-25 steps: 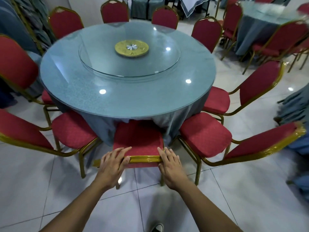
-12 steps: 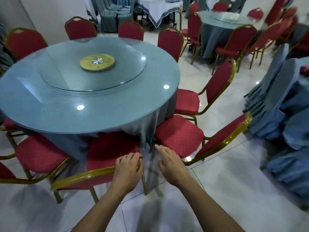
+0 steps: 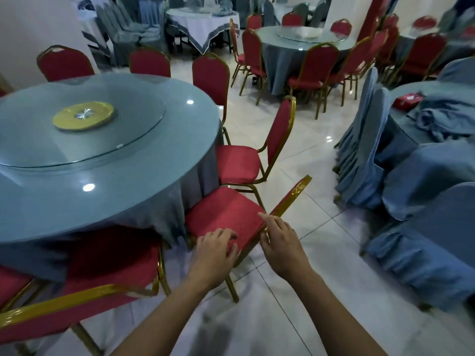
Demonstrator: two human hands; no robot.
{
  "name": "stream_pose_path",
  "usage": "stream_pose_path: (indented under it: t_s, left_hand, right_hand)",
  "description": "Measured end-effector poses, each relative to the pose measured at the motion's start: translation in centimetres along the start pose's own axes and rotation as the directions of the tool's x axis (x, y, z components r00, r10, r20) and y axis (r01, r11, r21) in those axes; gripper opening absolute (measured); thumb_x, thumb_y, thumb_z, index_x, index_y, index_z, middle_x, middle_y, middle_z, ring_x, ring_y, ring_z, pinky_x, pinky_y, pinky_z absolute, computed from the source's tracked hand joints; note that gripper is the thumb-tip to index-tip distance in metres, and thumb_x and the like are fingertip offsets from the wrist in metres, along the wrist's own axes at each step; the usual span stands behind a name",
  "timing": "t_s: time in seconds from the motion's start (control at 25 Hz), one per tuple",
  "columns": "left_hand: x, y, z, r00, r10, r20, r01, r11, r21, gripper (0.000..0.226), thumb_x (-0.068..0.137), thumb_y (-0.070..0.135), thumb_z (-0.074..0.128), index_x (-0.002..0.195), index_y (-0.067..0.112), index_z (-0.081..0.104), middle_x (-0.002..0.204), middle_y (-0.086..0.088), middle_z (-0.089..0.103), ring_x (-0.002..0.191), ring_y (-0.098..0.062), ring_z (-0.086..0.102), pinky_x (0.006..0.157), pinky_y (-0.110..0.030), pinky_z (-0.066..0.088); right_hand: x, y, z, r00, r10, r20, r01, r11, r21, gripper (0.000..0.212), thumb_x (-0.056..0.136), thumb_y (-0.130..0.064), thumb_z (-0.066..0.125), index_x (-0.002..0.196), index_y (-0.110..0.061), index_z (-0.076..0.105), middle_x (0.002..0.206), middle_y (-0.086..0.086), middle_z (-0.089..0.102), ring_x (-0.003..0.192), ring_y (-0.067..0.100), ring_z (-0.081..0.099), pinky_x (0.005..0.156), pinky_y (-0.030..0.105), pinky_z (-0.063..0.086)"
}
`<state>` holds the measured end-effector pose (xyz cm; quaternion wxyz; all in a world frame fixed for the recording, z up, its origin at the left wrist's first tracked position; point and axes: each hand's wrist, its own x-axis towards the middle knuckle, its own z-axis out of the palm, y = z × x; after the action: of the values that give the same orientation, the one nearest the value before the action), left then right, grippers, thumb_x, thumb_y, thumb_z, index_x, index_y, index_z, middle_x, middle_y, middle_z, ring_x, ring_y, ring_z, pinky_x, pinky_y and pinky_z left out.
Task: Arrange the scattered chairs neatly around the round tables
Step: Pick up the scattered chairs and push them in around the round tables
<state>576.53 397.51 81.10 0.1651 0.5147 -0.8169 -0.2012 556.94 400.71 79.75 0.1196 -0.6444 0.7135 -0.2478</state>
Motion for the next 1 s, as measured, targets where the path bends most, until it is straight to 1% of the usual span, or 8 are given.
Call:
stream_pose_path:
  t_s: [0.16,0.36,0.56,0.68,0.76,0.84,0.96,1.0]
  left_hand:
    - [2.7,5.1,3.2,1.0,-0.004,-0.005,0.004,1.0,-0.024,0.017,0.1,0.035,0.046,0.115,0.036,0.053,0.11,0.017,0.05,0.1,-0.009,0.046,0.088,-0.029,0.032]
    - [7.5,8.1,7.2,0.997,-0.075,0.006,0.075,0.997,-0.033,0.018,0.101,0.035,0.046,0.118,0.039,0.05,0.112,0.017,0.052,0.097,-0.004,0.044,0.086,-0.028,0.03]
    - [14.4,9.4,11.8,0.981,-0.184,0.058,0.189,0.978,-0.089,0.022,0.104,0.044,0.035,0.123,0.04,0.046,0.116,0.016,0.05,0.1,-0.006,0.046,0.085,-0.03,0.033]
    - [17.0,10.0,14.6,0.945,-0.293,0.145,0.315,0.935,-0.163,0.034,0.104,0.054,0.023,0.128,0.039,0.043,0.123,0.009,0.052,0.105,-0.011,0.049,0.095,-0.039,0.042]
    - [18.2,11.0,16.1,0.908,-0.388,0.158,0.405,0.909,-0.096,0.047,0.1,0.063,0.015,0.135,0.04,0.037,0.128,0.011,0.048,0.111,-0.014,0.049,0.103,-0.044,0.039]
    - [19.2,12.0,16.6,0.884,-0.451,0.121,0.458,0.889,-0.033,0.054,0.096,0.07,0.008,0.136,0.043,0.032,0.126,0.014,0.047,0.113,-0.013,0.048,0.102,-0.044,0.036]
    - [19.4,12.5,17.0,0.83,-0.551,0.09,0.553,0.833,0.001,0.065,0.086,0.082,0.004,0.134,0.047,0.033,0.126,0.015,0.048,0.117,-0.015,0.049,0.102,-0.043,0.035]
    - [19.5,12.5,17.0,0.791,-0.606,0.082,0.608,0.794,0.003,0.073,0.081,0.088,0.004,0.134,0.047,0.034,0.127,0.014,0.049,0.119,-0.017,0.049,0.105,-0.044,0.035]
  right_hand:
    - [1.2,6.6,-2.9,1.0,-0.006,-0.003,0.006,1.0,-0.002,0.048,0.1,-0.028,0.052,0.145,-0.036,0.036,0.145,-0.011,0.048,0.129,0.011,0.046,0.104,0.028,0.037]
    - [4.8,13.2,-4.4,1.0,-0.011,0.02,0.012,1.0,-0.017,0.05,0.1,-0.029,0.052,0.144,-0.041,0.033,0.143,-0.014,0.047,0.127,0.009,0.048,0.098,0.023,0.035]
    - [11.8,18.7,-5.1,0.998,-0.021,0.057,0.023,0.999,-0.034,0.054,0.098,-0.032,0.056,0.144,-0.042,0.03,0.147,-0.013,0.043,0.13,0.012,0.046,0.102,0.03,0.042]
    - [15.1,21.6,-5.3,0.992,0.016,0.123,-0.004,0.996,-0.094,0.057,0.098,-0.039,0.055,0.146,-0.043,0.025,0.155,-0.008,0.036,0.14,0.017,0.038,0.109,0.037,0.039]
    - [17.0,24.0,-5.5,0.982,0.031,0.187,-0.007,0.992,-0.128,0.056,0.099,-0.051,0.047,0.147,-0.046,0.019,0.162,-0.006,0.027,0.146,0.019,0.03,0.114,0.04,0.034]
    - [19.0,26.2,-5.5,0.969,0.037,0.245,-0.007,0.993,-0.12,0.054,0.1,-0.061,0.031,0.15,-0.047,0.017,0.165,-0.006,0.02,0.15,0.021,0.023,0.117,0.043,0.029]
    - [20.9,28.4,-4.7,0.93,-0.087,0.357,0.126,0.988,-0.09,0.053,0.103,-0.057,0.025,0.154,-0.042,0.018,0.165,-0.002,0.018,0.151,0.023,0.019,0.118,0.043,0.024]
    - [21.5,28.7,-4.3,0.916,-0.132,0.379,0.175,0.981,-0.082,0.053,0.104,-0.055,0.024,0.154,-0.042,0.014,0.166,-0.002,0.015,0.152,0.023,0.015,0.119,0.043,0.022]
